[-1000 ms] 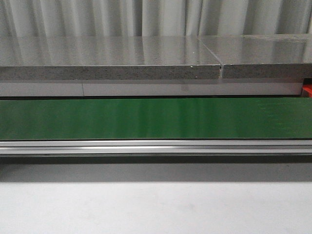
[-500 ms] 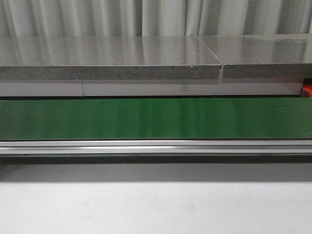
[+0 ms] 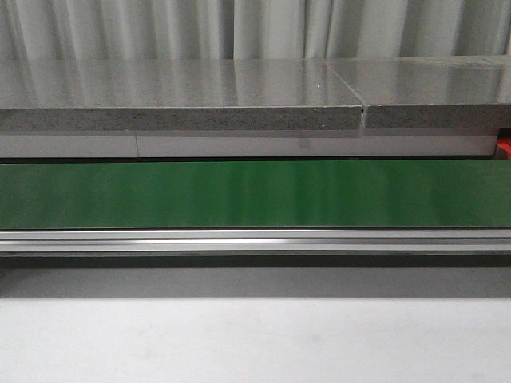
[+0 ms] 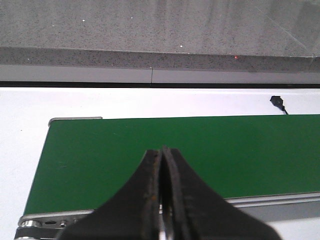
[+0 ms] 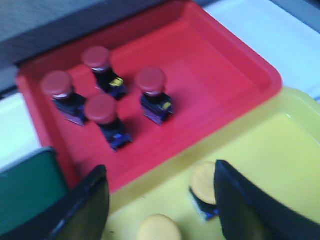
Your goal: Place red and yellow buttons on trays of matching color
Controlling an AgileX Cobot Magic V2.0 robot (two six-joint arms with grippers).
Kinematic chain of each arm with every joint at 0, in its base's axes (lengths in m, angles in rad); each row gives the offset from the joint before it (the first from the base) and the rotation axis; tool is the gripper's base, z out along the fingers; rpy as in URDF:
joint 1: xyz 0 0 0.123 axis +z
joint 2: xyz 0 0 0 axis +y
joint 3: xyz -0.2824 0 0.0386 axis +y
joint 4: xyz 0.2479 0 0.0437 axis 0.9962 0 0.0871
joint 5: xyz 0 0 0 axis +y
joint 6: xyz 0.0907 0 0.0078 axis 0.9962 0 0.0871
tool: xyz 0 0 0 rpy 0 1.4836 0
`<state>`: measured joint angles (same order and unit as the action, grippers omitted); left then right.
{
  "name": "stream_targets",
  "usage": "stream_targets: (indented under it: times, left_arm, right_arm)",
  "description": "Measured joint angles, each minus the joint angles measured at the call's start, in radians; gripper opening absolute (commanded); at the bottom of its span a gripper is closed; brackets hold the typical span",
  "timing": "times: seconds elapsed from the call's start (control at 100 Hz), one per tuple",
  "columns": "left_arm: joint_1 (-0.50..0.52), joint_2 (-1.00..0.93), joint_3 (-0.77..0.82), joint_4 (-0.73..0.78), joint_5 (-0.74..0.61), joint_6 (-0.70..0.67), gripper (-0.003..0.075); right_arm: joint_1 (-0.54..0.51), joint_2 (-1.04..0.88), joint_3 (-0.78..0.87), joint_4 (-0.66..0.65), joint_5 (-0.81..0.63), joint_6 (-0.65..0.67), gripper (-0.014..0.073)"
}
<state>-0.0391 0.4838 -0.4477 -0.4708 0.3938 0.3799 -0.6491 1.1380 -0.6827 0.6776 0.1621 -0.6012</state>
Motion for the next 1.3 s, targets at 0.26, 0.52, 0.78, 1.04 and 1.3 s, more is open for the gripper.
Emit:
stream_targets:
  times: [0.26,0.52,0.78,1.04,1.3]
  left_arm:
    - [0.000,0.000,0.000,0.000,0.000,0.000,-0.0019]
    - [0.000,0.000,0.000,0.000,0.000,0.000,-0.0019]
    - [0.000,0.000,0.000,0.000,0.000,0.000,-0.0019]
    - [0.000,0.000,0.000,0.000,0.000,0.000,-0.0019]
    - [0.000,0.000,0.000,0.000,0.000,0.000,-0.0019]
  right_arm:
    - [0.255,-0.151,-0.018,0.000,0.048,-0.029,0.0468]
    - [0.488,-0.290,-0.011,0.000,0.054,-0.131,0.0468]
    - [0.553,-0.456,0.083,0.000,0.064,-0.154,0.0372]
    - [0.553,-0.632,0.159,-0.008,0.201,-0.157,-0.0001]
    - [0.553,-0.683,0.172,-0.011,0.234,-0.161,-0.0119]
